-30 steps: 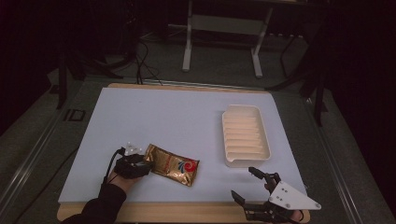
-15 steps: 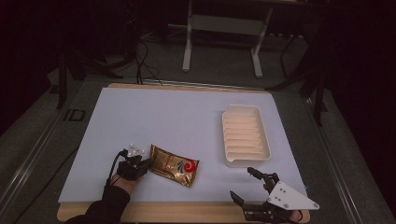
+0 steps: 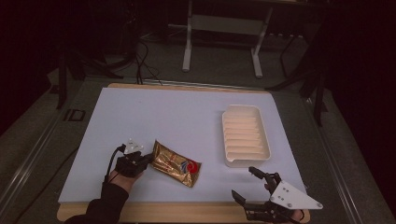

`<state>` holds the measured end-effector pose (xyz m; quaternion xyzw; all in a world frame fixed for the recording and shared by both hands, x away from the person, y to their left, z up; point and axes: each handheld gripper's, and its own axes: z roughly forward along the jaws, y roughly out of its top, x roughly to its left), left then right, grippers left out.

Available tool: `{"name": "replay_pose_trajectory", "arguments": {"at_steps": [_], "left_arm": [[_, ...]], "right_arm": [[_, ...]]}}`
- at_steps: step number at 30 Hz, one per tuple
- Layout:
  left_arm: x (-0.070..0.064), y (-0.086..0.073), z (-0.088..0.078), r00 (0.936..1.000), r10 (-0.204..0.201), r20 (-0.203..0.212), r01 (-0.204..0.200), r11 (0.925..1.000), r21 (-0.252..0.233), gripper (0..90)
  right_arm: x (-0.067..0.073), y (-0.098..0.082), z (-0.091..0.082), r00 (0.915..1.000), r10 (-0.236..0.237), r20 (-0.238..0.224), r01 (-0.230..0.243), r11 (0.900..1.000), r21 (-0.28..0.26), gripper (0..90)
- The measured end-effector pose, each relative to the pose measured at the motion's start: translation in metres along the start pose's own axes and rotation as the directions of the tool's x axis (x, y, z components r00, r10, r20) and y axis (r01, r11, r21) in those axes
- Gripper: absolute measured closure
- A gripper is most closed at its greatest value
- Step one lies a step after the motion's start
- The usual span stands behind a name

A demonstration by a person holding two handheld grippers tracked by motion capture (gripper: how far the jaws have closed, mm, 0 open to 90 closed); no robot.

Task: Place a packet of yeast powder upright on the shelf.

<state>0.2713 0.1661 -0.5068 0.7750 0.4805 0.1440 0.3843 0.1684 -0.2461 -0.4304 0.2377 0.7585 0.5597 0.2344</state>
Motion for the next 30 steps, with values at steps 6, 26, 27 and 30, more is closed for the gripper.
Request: {"name": "replay_pose_trajectory", "arguments": {"at_steps": [6, 26, 27, 30], "left_arm": [[-0.01, 0.016, -0.015, 0.9974, 0.07, 0.018, -0.069, 0.997, -0.033, 89.3], [-0.05, 0.071, -0.054, 0.9441, 0.279, 0.176, -0.243, 0.9492, -0.199, 89.6], [-0.052, 0.073, -0.057, 0.9386, 0.301, 0.169, -0.263, 0.9411, -0.212, 89.6], [-0.054, 0.077, -0.062, 0.9278, 0.325, 0.184, -0.279, 0.9309, -0.236, 89.6]], "right_arm": [[0.001, 0.002, -0.003, 1.0, 0.0, 0.003, 0.0, 1.0, -0.016, 19.1], [-0.011, 0.009, -0.013, 0.9953, 0.078, -0.058, -0.077, 0.997, 0.01, 44.9], [-0.012, 0.01, -0.013, 0.9943, 0.085, -0.064, -0.084, 0.996, 0.023, 46.8], [-0.015, 0.015, -0.016, 0.9931, 0.069, -0.095, -0.064, 0.996, 0.057, 57.6]]}}
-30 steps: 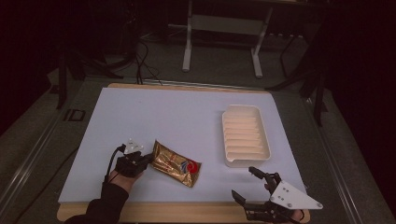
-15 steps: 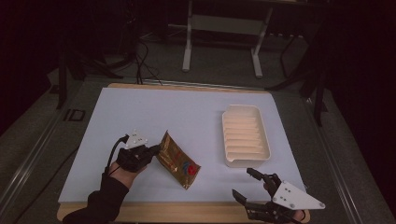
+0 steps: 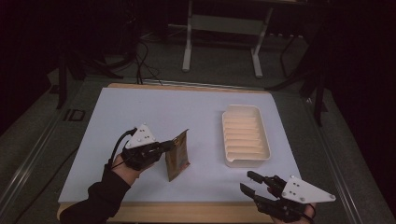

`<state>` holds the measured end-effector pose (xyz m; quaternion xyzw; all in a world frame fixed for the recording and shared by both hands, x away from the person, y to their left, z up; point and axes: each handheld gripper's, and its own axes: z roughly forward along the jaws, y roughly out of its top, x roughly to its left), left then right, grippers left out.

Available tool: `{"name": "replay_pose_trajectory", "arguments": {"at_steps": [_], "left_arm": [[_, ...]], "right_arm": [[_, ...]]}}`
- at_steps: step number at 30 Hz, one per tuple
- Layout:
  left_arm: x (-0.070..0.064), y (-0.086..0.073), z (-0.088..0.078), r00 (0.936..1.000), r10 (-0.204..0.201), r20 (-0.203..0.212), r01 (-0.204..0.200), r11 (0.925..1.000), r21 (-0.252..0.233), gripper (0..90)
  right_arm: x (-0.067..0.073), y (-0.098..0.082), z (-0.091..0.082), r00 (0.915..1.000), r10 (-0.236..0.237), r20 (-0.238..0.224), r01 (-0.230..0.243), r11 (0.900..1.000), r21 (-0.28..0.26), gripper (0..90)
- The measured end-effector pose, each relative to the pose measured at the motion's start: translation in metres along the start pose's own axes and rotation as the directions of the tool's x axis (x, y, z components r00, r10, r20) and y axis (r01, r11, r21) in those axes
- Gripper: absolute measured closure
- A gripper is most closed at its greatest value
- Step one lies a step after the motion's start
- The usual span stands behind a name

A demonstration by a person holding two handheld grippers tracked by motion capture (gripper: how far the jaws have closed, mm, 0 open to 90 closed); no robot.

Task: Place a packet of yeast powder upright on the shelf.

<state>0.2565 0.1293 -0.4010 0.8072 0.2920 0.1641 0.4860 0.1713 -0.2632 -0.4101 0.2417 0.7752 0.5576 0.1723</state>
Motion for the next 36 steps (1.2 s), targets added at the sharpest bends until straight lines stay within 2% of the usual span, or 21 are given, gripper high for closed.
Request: {"name": "replay_pose_trajectory", "arguments": {"at_steps": [2, 3, 7, 8, 9, 11, 13, 14, 15, 17, 20, 21, 23, 24, 25, 27, 29, 31, 33, 35, 36], "left_arm": [[-0.001, 0.004, -0.003, 0.9995, 0.008, 0.031, -0.007, 0.9997, -0.022, 89.5], [-0.001, 0.006, -0.004, 0.9994, 0.015, 0.032, -0.014, 0.9996, -0.023, 89.6], [-0.002, 0.014, -0.008, 0.9963, 0.05, 0.07, -0.048, 0.9984, -0.031, 89.5], [-0.002, 0.016, -0.009, 0.9944, 0.068, 0.081, -0.065, 0.9971, -0.04, 89.4], [-0.002, 0.017, -0.009, 0.9937, 0.069, 0.088, -0.065, 0.997, -0.043, 89.4], [-0.001, 0.019, -0.01, 0.99, 0.075, 0.12, -0.068, 0.9958, -0.061, 89.4], [-0.002, 0.021, -0.011, 0.9866, 0.084, 0.14, -0.076, 0.9952, -0.062, 89.4], [-0.002, 0.022, -0.011, 0.9855, 0.097, 0.14, -0.088, 0.994, -0.065, 89.4], [-0.003, 0.022, -0.011, 0.9829, 0.099, 0.155, -0.09, 0.994, -0.062, 89.4], [-0.005, 0.023, -0.011, 0.9796, 0.126, 0.157, -0.117, 0.991, -0.067, 89.4], [-0.008, 0.024, -0.011, 0.9696, 0.152, 0.192, -0.14, 0.9874, -0.074, 89.4], [-0.009, 0.024, -0.011, 0.9638, 0.162, 0.212, -0.148, 0.9857, -0.08, 89.4], [-0.01, 0.025, -0.011, 0.9597, 0.176, 0.219, -0.162, 0.9835, -0.08, 89.4], [-0.011, 0.025, -0.011, 0.9552, 0.181, 0.234, -0.165, 0.9825, -0.086, 89.4], [-0.012, 0.026, -0.01, 0.954, 0.182, 0.239, -0.165, 0.9824, -0.088, 89.4], [-0.014, 0.026, -0.01, 0.9483, 0.194, 0.251, -0.176, 0.9802, -0.092, 89.4], [-0.016, 0.027, -0.009, 0.9429, 0.2, 0.266, -0.178, 0.9785, -0.103, 89.4], [-0.019, 0.028, -0.009, 0.934, 0.217, 0.284, -0.189, 0.9742, -0.123, 89.4], [-0.021, 0.029, -0.009, 0.9267, 0.232, 0.296, -0.201, 0.9708, -0.13, 89.4], [-0.022, 0.029, -0.009, 0.9193, 0.24, 0.312, -0.206, 0.9688, -0.137, 89.4], [-0.022, 0.029, -0.008, 0.9167, 0.241, 0.319, -0.206, 0.9685, -0.14, 89.4]], "right_arm": [[-0.003, 0.003, -0.001, 1.0, 0.0, 0.0, 0.0, 1.0, 0.012, 54.5], [-0.005, 0.004, -0.001, 1.0, 0.002, 0.0, -0.002, 1.0, 0.018, 52.0], [-0.013, 0.008, 0.005, 0.9999, 0.013, -0.006, -0.013, 1.0, 0.012, 36.3], [-0.015, 0.01, 0.008, 1.0, 0.003, -0.008, -0.003, 1.0, 0.024, 33.4], [-0.017, 0.011, 0.012, 0.9996, -0.015, -0.023, 0.016, 0.999, 0.043, 29.5], [-0.02, 0.014, 0.017, 0.9984, -0.057, -0.002, 0.057, 0.997, 0.042, 21.8], [-0.021, 0.017, 0.023, 0.9981, -0.061, 0.001, 0.061, 0.998, 0.03, 18.4], [-0.022, 0.02, 0.025, 0.9957, -0.093, -0.002, 0.093, 0.994, 0.049, 18.5], [-0.024, 0.022, 0.027, 0.9928, -0.119, -0.014, 0.12, 0.992, 0.048, 18.4], [-0.026, 0.027, 0.032, 0.9897, -0.122, -0.075, 0.125, 0.992, 0.033, 17.9], [-0.023, 0.035, 0.039, 0.975, -0.206, -0.084, 0.211, 0.976, 0.058, 18.3], [-0.022, 0.038, 0.041, 0.9758, -0.197, -0.095, 0.204, 0.976, 0.078, 19.8], [-0.021, 0.045, 0.044, 0.9761, -0.169, -0.137, 0.184, 0.977, 0.108, 19.5], [-0.021, 0.049, 0.045, 0.9734, -0.173, -0.15, 0.191, 0.975, 0.114, 19.0], [-0.022, 0.052, 0.048, 0.9696, -0.162, -0.184, 0.186, 0.975, 0.123, 17.0], [-0.022, 0.058, 0.052, 0.9649, -0.159, -0.209, 0.189, 0.973, 0.135, 14.0], [-0.024, 0.063, 0.059, 0.9616, -0.135, -0.239, 0.18, 0.967, 0.18, 12.3], [-0.025, 0.066, 0.066, 0.9498, -0.118, -0.29, 0.184, 0.96, 0.213, 10.8], [-0.025, 0.069, 0.072, 0.9483, -0.128, -0.29, 0.203, 0.948, 0.244, 9.9], [-0.025, 0.072, 0.078, 0.9414, -0.133, -0.31, 0.217, 0.942, 0.255, 9.9], [-0.025, 0.074, 0.081, 0.9408, -0.135, -0.311, 0.222, 0.939, 0.263, 9.9]]}}
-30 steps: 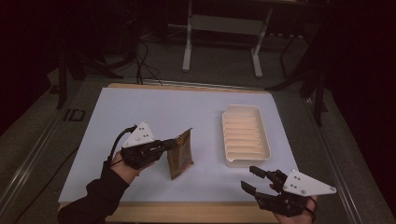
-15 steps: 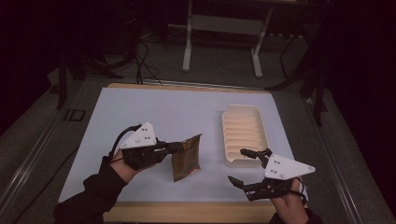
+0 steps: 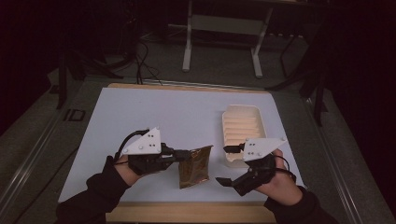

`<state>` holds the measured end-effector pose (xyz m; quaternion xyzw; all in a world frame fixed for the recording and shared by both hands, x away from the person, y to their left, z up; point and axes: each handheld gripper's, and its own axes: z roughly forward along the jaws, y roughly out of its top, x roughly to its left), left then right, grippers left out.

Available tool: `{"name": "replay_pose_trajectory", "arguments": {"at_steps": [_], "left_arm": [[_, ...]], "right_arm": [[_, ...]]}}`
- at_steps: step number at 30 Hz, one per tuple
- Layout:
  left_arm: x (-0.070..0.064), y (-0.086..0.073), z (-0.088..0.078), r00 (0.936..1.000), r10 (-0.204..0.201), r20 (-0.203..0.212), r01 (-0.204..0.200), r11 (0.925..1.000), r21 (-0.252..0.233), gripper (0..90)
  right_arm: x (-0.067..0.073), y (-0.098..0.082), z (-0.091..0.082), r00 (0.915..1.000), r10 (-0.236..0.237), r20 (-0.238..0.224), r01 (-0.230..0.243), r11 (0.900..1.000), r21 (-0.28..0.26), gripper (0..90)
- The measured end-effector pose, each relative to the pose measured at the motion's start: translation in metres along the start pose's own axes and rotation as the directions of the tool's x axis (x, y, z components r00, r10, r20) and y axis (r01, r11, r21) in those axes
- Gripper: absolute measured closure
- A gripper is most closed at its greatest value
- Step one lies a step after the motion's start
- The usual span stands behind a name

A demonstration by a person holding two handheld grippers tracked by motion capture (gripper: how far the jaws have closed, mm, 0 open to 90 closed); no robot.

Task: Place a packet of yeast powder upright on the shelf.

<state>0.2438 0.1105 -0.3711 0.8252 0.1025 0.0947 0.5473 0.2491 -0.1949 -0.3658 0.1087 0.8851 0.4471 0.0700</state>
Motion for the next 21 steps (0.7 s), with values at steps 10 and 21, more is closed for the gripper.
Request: {"name": "replay_pose_trajectory", "arguments": {"at_steps": [10, 21], "left_arm": [[-0.005, 0.003, 0.003, 0.998, 0.016, 0.062, -0.014, 0.9994, -0.03, 89.4], [-0.006, 0.013, 0.009, 0.9962, 0.018, 0.085, -0.012, 0.9976, -0.068, 89.3]], "right_arm": [[-0.007, 0.017, 0.015, 0.9978, -0.043, -0.051, 0.047, 0.996, 0.075, 21.2], [-0.019, 0.03, 0.023, 0.98, -0.035, -0.196, 0.065, 0.986, 0.151, 51.0]]}}
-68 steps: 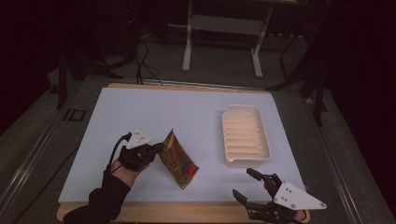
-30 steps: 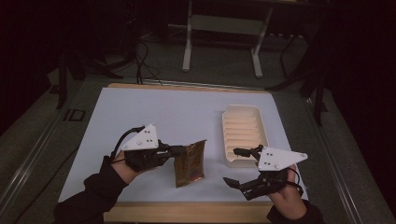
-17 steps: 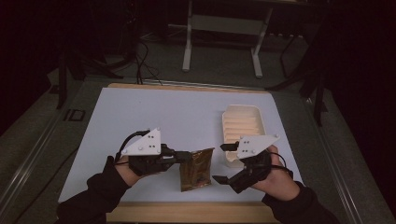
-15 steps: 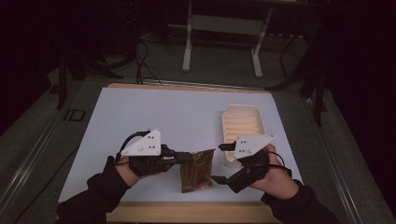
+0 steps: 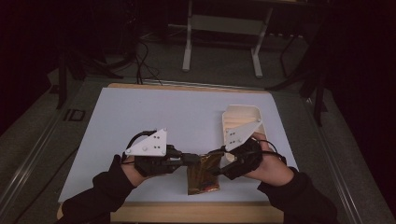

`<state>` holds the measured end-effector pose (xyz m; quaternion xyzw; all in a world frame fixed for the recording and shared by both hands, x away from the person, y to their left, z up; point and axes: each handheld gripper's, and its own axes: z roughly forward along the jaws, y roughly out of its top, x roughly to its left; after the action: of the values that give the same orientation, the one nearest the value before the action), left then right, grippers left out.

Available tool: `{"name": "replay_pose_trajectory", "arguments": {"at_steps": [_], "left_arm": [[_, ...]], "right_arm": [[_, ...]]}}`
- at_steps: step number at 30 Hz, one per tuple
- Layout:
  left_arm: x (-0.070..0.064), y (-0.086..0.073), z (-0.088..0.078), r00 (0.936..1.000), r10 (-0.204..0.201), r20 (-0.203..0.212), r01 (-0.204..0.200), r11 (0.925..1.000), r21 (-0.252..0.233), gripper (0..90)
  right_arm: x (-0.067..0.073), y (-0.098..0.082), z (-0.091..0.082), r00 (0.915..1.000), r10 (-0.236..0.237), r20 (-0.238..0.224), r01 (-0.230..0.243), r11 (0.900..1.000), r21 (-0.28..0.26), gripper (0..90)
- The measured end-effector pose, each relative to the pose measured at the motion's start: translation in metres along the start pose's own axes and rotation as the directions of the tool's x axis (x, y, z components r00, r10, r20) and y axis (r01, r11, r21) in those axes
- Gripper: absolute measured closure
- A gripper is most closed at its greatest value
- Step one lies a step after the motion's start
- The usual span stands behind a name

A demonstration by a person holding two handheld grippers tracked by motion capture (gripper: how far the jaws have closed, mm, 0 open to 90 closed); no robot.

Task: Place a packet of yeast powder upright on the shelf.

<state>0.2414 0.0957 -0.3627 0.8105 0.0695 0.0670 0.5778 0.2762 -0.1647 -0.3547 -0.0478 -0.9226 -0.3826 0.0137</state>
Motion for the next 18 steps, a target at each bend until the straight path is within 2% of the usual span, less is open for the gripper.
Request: {"name": "replay_pose_trajectory", "arguments": {"at_steps": [2, 4, 8, 11, 15, 18], "left_arm": [[-0.0005, 0.0017, 0.0007, 0.9999, 0.005, -0.013, -0.005, 1.0, 0.0, 89.2], [-0.001, 0.0025, 0.0023, 1.0, 0.007, -0.006, -0.007, 0.9999, 0.008, 89.2], [-0.0007, 0.0012, 0.0047, 0.9998, 0.012, -0.016, -0.012, 0.9997, 0.021, 88.9], [0.0015, -0.0018, 0.0051, 0.9999, -0.005, -0.013, 0.006, 0.9999, 0.013, 88.5], [0.0029, -0.002, 0.0042, 0.9997, -0.021, -0.016, 0.02, 0.9997, -0.011, 86.3], [0.0041, -0.0022, 0.0031, 0.9988, -0.031, -0.038, 0.03, 0.9993, -0.024, 76.5]], "right_arm": [[-0.0009, 0.0005, 0.0008, 0.9996, -0.021, -0.02, 0.021, 0.999, 0.028, 60.0], [-0.0017, 0.0004, 0.0016, 0.9986, -0.033, -0.042, 0.036, 0.997, 0.064, 64.1], [-0.004, -0.0001, 0.0035, 0.9972, -0.023, -0.072, 0.029, 0.996, 0.084, 70.5], [-0.0022, 0.0, 0.0045, 0.9974, -0.038, -0.062, 0.044, 0.994, 0.1, 72.5], [-0.0014, -0.0002, 0.0025, 0.9979, -0.046, -0.045, 0.05, 0.995, 0.087, 73.7], [-0.0017, -0.0004, 0.0001, 0.9979, -0.05, -0.042, 0.053, 0.996, 0.074, 74.1]]}}
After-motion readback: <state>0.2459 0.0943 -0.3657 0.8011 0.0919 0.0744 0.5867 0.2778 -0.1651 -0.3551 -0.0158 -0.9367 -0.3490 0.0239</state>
